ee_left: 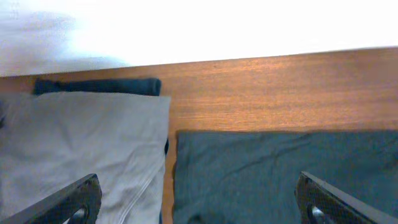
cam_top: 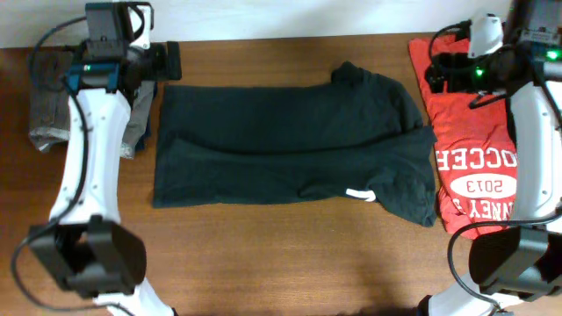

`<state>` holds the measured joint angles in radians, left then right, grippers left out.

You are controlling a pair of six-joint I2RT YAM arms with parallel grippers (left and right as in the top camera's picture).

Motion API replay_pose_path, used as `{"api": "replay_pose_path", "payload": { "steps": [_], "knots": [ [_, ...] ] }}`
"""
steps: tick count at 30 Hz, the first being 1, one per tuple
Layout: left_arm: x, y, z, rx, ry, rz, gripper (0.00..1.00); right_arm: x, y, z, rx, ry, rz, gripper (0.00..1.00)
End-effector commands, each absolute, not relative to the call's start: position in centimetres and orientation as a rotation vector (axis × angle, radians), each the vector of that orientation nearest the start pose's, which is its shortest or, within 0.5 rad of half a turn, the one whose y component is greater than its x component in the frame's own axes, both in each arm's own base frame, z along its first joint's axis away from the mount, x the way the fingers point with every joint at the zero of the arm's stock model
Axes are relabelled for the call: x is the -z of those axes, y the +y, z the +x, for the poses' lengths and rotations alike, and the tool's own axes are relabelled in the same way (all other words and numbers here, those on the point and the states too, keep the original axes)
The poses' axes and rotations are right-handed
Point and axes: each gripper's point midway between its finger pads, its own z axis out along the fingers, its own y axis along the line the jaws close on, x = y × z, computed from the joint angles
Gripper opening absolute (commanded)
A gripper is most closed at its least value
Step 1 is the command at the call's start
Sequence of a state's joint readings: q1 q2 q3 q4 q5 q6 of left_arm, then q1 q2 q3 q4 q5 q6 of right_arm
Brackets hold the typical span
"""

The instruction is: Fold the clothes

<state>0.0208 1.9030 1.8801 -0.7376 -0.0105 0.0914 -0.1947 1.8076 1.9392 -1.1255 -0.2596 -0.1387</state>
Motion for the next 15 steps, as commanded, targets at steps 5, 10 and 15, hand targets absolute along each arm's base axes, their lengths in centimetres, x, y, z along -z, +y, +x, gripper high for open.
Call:
{"api": "replay_pose_path", "payload": {
  "steps": [5,10,15],
  "knots": [
    [-14.6,1.6,58.4,-0.038,2.504,0.186,0.99,-26.0,-1.9,44.8,-0.210,2.540,-0.113,0.91],
    [-12.1,1.7,59.9,-0.037,2.520,0.186,0.99,-25.7,-1.5,44.3,-0.221,2.567,-0.118,0.91],
    [-9.9,1.6,60.3,-0.037,2.534,0.234,0.98,-25.6,-1.4,44.1,-0.223,2.572,-0.118,0.90]
  ]
}}
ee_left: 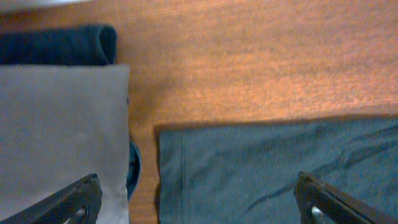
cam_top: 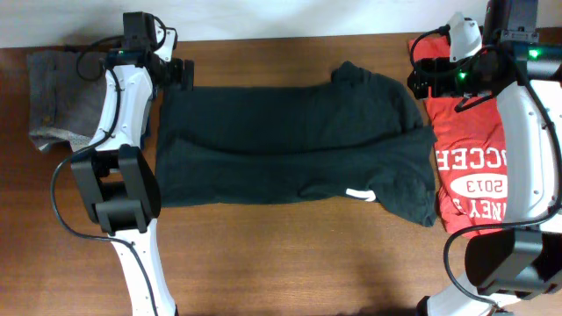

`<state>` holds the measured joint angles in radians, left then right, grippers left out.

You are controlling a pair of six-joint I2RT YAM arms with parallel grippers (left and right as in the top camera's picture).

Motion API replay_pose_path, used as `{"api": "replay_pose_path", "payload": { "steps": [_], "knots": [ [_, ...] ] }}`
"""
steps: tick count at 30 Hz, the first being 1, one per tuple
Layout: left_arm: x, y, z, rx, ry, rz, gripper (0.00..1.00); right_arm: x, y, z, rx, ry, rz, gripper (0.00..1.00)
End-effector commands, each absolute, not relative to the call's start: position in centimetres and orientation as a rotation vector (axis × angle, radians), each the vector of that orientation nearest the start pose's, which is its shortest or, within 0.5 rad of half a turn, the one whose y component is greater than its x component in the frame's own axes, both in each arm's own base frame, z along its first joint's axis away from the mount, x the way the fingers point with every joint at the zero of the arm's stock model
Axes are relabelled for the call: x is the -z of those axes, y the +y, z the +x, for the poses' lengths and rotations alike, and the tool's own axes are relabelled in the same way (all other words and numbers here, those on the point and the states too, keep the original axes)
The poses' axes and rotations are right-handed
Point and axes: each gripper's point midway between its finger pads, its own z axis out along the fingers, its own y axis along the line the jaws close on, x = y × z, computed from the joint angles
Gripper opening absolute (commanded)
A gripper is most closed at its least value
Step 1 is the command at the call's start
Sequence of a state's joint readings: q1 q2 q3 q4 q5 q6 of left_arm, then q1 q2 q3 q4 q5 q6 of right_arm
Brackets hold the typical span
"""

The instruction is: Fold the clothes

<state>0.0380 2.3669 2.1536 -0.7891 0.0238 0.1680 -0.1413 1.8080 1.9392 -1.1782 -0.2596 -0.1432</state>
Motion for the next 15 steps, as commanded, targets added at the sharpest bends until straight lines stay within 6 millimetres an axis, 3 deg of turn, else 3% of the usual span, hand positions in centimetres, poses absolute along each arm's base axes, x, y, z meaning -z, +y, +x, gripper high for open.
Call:
{"api": "replay_pose_path", "payload": {
  "steps": [1,8,15],
  "knots": [
    [-9.3,1.5,60.4,-0.028,2.542,0.243,0.98,-25.6,-1.4,44.1,-0.223,2.573,-0.119,0.91],
    [-6.1,1.3,60.4,-0.011,2.586,0.255,0.95,-25.6,-1.4,44.1,-0.224,2.573,-0.119,0.89],
    [-4.5,1.3,60.9,-0.011,2.588,0.255,0.95,-25.6,-1.4,44.1,-0.224,2.573,-0.119,0.89]
  ]
}}
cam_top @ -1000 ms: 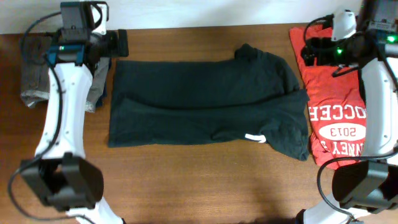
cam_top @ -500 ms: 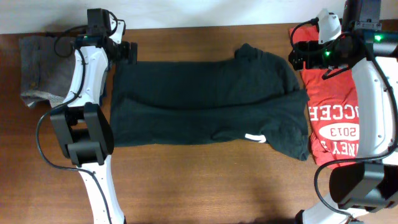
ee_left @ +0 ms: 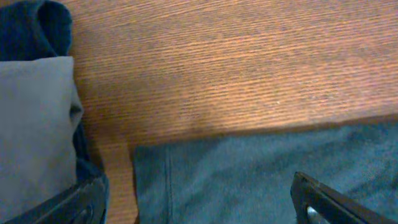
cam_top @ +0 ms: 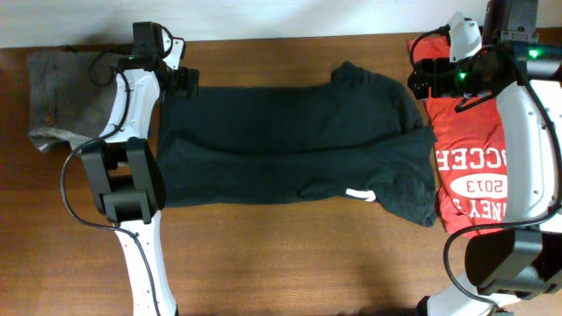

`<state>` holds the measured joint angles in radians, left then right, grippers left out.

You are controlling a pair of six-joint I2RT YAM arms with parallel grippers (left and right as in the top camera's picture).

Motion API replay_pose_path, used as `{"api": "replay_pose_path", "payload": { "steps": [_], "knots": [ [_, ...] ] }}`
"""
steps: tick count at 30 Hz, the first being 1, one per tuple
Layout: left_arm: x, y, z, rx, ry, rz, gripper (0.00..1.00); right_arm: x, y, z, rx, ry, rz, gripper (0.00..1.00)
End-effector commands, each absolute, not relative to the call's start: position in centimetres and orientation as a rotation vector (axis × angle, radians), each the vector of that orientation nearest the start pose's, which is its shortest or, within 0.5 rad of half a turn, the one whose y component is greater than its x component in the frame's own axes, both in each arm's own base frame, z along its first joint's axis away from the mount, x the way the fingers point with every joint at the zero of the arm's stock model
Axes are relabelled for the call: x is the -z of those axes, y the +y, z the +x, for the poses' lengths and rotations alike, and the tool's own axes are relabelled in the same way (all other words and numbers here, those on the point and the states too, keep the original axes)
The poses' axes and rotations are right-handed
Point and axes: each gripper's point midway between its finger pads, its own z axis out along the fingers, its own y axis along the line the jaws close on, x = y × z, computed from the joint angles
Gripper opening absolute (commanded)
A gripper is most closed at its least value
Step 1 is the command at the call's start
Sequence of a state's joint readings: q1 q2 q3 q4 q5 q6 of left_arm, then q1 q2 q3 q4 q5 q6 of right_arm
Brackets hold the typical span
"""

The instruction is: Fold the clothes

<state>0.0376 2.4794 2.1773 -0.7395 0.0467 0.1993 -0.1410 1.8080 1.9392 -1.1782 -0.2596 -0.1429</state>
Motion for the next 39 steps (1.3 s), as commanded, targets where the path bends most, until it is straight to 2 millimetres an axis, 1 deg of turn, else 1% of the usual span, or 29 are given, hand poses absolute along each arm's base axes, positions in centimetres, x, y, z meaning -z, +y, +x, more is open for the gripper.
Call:
{"api": "replay_pose_path", "payload": {
  "steps": [1,6,9,13,18,19,22,24,26,28,31,32,33,34,36,39],
  "knots": [
    [-4.3,1.4,60.9,-0.011,2.589,0.255,0.95,-25.5,-1.4,44.1,-0.224,2.574,-0.119,0.89],
    [-3.4,1.5,61.2,-0.025,2.587,0.252,0.93,-25.4,-1.4,44.2,-0.225,2.576,-0.118,0.88],
    [-2.7,1.5,61.3,-0.024,2.593,0.252,0.90,-25.3,-1.4,44.2,-0.226,2.580,-0.118,0.88],
    [-1.0,1.9,61.1,-0.051,2.622,0.246,0.89,-25.1,-1.4,44.3,-0.228,2.585,-0.117,0.88],
    [0.3,2.2,60.8,-0.071,2.645,0.242,0.89,-25.1,-1.4,44.3,-0.232,2.584,-0.118,0.88],
    [0.3,2.2,60.8,-0.071,2.645,0.242,0.84,-25.1,-1.4,44.3,-0.232,2.584,-0.118,0.88],
    [0.3,2.3,61.0,-0.079,2.638,0.239,0.82,-25.1,-1.4,44.3,-0.232,2.584,-0.118,0.88],
    [0.2,2.4,61.3,-0.087,2.627,0.237,0.72,-25.1,-1.4,44.3,-0.233,2.583,-0.119,0.88],
    [0.3,2.4,61.4,-0.087,2.621,0.236,0.70,-25.1,-1.3,44.3,-0.238,2.582,-0.120,0.87],
    [1.3,2.3,61.3,-0.085,2.634,0.238,0.67,-25.1,-1.3,44.3,-0.239,2.583,-0.120,0.87],
    [3.0,2.1,60.9,-0.079,2.665,0.246,0.67,-25.1,-1.3,44.3,-0.241,2.582,-0.121,0.87],
    [4.0,2.0,60.6,-0.075,2.684,0.249,0.63,-25.1,-1.3,44.3,-0.241,2.582,-0.121,0.87],
    [4.4,1.9,60.4,-0.074,2.692,0.251,0.60,-25.1,-1.3,44.3,-0.241,2.582,-0.121,0.87],
    [4.7,1.9,60.3,-0.073,2.698,0.251,0.54,-25.1,-1.3,44.3,-0.241,2.582,-0.121,0.87],
    [4.8,1.9,60.2,-0.068,2.703,0.230,0.42,-25.1,-1.3,44.3,-0.241,2.582,-0.121,0.87],
    [4.8,1.9,60.1,-0.065,2.710,0.222,0.22,-25.2,-1.3,44.4,-0.239,2.577,-0.122,0.86]
  ]
}}
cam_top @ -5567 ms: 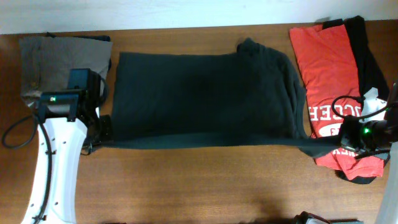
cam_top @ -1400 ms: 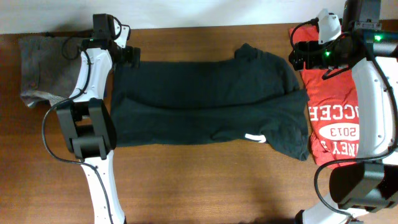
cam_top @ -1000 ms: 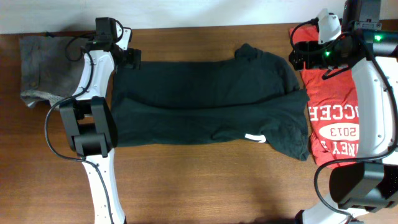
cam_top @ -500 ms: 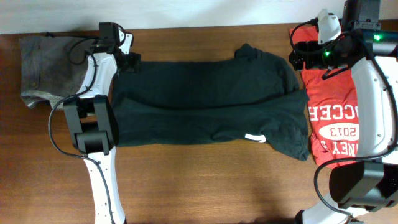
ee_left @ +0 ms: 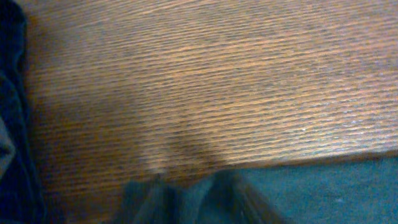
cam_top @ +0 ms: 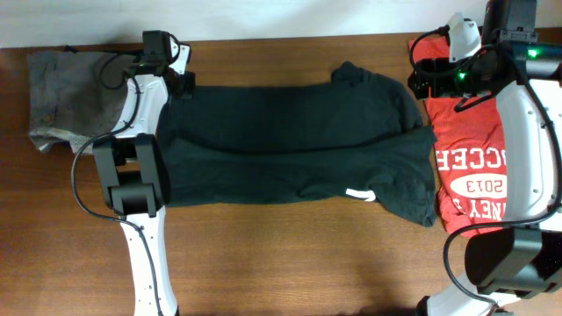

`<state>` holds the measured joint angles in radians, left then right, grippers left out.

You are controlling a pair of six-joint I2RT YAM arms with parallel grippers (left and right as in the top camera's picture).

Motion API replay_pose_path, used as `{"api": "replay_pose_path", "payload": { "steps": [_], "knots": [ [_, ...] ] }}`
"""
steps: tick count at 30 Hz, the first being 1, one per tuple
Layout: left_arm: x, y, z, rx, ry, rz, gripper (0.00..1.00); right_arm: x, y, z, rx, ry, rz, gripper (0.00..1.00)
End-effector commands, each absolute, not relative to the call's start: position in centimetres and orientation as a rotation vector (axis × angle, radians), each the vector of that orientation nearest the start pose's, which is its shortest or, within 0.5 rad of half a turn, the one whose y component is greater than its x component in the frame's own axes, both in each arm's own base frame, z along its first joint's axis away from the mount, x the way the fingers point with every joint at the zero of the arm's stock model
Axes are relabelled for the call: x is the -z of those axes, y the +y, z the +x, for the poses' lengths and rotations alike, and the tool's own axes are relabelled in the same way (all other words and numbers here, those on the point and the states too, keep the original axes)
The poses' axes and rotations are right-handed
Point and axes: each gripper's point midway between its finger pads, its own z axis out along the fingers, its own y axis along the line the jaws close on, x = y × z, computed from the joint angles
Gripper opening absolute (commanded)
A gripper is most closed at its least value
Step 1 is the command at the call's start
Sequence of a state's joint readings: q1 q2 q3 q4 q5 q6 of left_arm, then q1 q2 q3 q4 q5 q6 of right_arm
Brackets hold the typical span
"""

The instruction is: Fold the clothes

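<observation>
A dark green shirt (cam_top: 290, 145) lies spread across the middle of the table, a white tag near its lower right. My left gripper (cam_top: 182, 82) is down at its far left corner. The left wrist view is blurred; the fingers have drawn in and the gripper (ee_left: 193, 199) is shut on the bunched corner of the shirt (ee_left: 323, 186). My right gripper (cam_top: 420, 81) hovers at the shirt's far right shoulder, by the red shirt. Whether its jaws are open is hidden.
A red printed shirt (cam_top: 474, 167) lies along the right edge under the right arm. A grey folded garment (cam_top: 61, 96) sits at the far left, with a dark blue one (ee_left: 12, 124) beside it. Bare wooden table (cam_top: 290, 254) lies in front.
My left gripper came lower and a little right onto the shirt's far left corner. Its fingers, wide apart before, have closed in on the bunched fabric. The right arm has not moved.
My left gripper was open above the grey garment at the far left, the right arm raised by the red shirt. The left then stood open nearer the green shirt's corner, lower each time, and the right reached the shoulder. Now the left grips the corner.
</observation>
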<state>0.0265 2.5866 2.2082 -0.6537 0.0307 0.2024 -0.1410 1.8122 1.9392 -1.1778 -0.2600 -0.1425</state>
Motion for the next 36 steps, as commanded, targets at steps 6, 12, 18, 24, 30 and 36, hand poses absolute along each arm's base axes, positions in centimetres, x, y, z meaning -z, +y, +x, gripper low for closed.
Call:
{"api": "replay_pose_path", "payload": {
  "steps": [6,12,18,24,30,36],
  "knots": [
    [5.3,1.9,58.0,-0.053,2.800,0.228,0.01,-25.3,-1.3,44.7,-0.236,2.563,-0.124,0.82],
    [2.5,2.0,57.4,-0.055,2.819,0.198,0.01,-26.5,-1.2,46.4,-0.204,2.477,-0.172,0.77],
    [-5.5,1.0,57.9,-0.052,2.751,0.174,0.01,-28.8,0.3,50.9,-0.173,2.281,-0.233,0.79],
    [-9.3,-0.4,57.6,-0.049,2.706,0.205,0.01,-25.9,3.0,55.5,-0.174,2.213,-0.331,0.89],
    [-10.8,-2.5,56.5,-0.038,2.716,0.255,0.01,-18.2,6.0,59.3,-0.222,2.259,-0.371,0.91],
    [-10.9,-4.0,56.4,-0.031,2.709,0.291,0.01,-11.2,9.5,60.6,-0.368,2.309,-0.404,0.93]
  ]
}}
